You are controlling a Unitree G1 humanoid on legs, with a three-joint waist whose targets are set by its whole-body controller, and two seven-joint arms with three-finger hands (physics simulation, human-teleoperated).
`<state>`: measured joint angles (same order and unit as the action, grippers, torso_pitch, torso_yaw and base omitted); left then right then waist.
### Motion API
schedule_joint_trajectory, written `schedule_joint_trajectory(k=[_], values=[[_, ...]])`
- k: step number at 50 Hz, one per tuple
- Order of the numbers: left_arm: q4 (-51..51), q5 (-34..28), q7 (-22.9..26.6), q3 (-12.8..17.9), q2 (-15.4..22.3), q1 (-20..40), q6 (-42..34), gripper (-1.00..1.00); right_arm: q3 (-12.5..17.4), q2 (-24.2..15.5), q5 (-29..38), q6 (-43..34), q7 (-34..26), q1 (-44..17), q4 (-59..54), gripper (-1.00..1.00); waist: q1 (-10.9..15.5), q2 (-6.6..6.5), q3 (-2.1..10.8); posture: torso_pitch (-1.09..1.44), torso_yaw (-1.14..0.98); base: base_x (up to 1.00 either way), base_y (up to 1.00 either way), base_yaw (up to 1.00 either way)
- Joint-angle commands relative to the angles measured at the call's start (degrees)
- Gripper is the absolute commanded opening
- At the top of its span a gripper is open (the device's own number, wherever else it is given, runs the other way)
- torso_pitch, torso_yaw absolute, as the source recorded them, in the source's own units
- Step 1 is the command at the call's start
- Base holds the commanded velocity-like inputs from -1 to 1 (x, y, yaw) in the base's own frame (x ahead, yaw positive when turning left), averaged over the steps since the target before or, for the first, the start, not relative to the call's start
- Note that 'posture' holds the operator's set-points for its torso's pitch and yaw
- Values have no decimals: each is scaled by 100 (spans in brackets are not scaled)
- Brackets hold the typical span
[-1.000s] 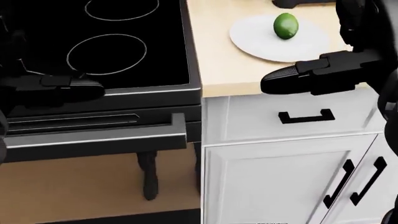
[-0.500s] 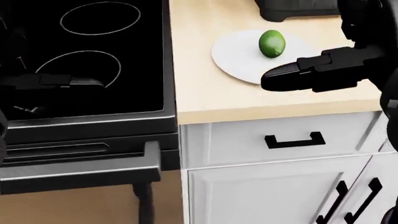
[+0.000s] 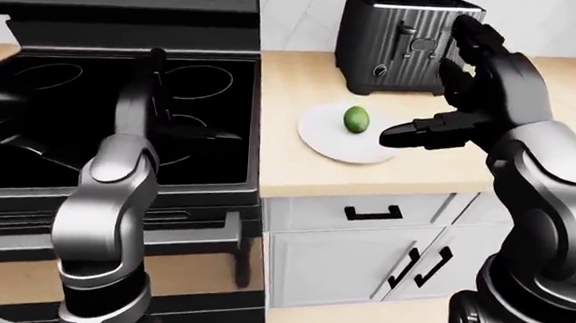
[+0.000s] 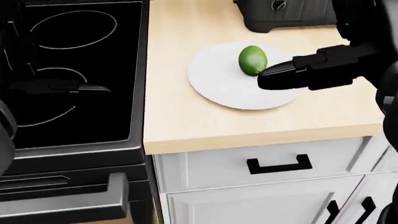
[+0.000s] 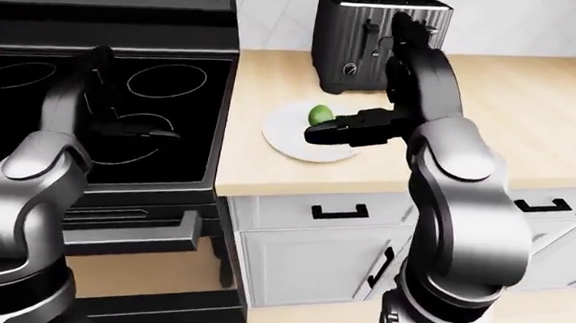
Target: Pick the lime from the plate and place it in the pan.
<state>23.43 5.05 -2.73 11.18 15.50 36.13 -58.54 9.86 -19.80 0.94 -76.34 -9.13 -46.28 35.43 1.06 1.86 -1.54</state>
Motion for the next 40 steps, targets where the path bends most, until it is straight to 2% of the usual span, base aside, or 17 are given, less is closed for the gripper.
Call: schedule_joint_trajectory(k=[1, 2, 3, 4, 5, 6, 10, 13, 15, 17, 21, 28, 29, 31, 33, 34, 40], values=[[153, 7, 6, -7, 22, 184, 100, 100, 74, -54, 57, 150, 34, -84, 62, 100, -20, 116, 146, 0, 0, 9, -15, 0], [114, -1, 13, -14, 11, 142, 177, 100, 59, -27, 63, 159, 49, -56, 80, 100, 16, 172, 220, 0, 0, 11, -15, 0], [102, -2, 20, -11, 12, 130, 197, 100, 59, -9, 66, 203, 55, -25, 64, 100, -65, 65, 117, 0, 0, 9, -5, 0], [108, -2, 21, -4, 14, 133, 187, 100, 63, 1, 69, 175, 66, -31, 85, 100, -24, 154, -52, 0, 0, 0, 0, 0], [107, -2, 24, -1, 14, 127, 193, 100, 64, 15, 72, 182, 75, -14, 94, 100, -46, 141, -30, 0, 0, 0, 0, 0], [105, -2, 30, 5, 19, 116, 208, 100, 66, 23, 73, 212, 78, 20, 86, 100, -32, 94, -11, 0, 0, 0, 0, 0], [88, -4, 26, 7, 11, 113, 229, 100, 59, 45, 83, 221, 101, 68, 101, 100, -63, -69, -101, 0, 0, 0, 0, 0], [43, -6, 34, 8, 7, 77, 308, 100, 46, 56, 87, 224, 109, 75, 102, 100, -130, -342, -28, 0, 0, 0, 0, 0], [81, 5, 26, 14, 15, 121, 230, 100, 42, 57, 94, 243, 114, 86, 97, 100, -141, -282, -41, 0, 0, 0, 0, 0], [112, 14, 18, 26, 22, 135, 196, 100, 50, 52, 94, 275, 109, 91, 78, 100, -145, -254, 46, 0, 0, 0, 0, 0], [57, 22, 3, 11, 9, 138, 257, 100, 43, -10, 112, 204, 92, -4, 44, 100, -128, -193, 72, 0, 0, 0, 0, 0], [177, 88, -10, 77, 83, 202, 112, 100, 62, -36, 152, 305, 65, 108, 19, 100, -101, -161, 90, 0, 0, 0, 0, 0], [207, 90, -12, 65, 74, 160, 117, 100, 33, -11, 169, 350, 75, 150, 11, 100, 15, -188, 187, 0, 0, 0, 0, 73], [155, 91, -11, 71, 72, 139, 174, 100, 29, 27, 191, 459, 75, 179, -81, 100, 28, -144, 88, 0, 0, -2, 0, 100], [163, 99, -23, 58, 65, 147, 160, 100, 26, 21, 204, 494, 65, 162, -113, 100, -99, -122, 94, 0, 0, -1, 0, 57], [130, 97, -21, 56, 53, 112, 225, 100, 27, 37, 216, 540, 72, 190, -128, 100, -59, -110, 11, 0, 0, 0, 0, 0], [88, 96, -13, 46, 34, 45, 309, 100, -51, 27, 355, 538, 93, 253, -211, 100, -18, -171, 55, 0, 0, 0, 0, 0]])
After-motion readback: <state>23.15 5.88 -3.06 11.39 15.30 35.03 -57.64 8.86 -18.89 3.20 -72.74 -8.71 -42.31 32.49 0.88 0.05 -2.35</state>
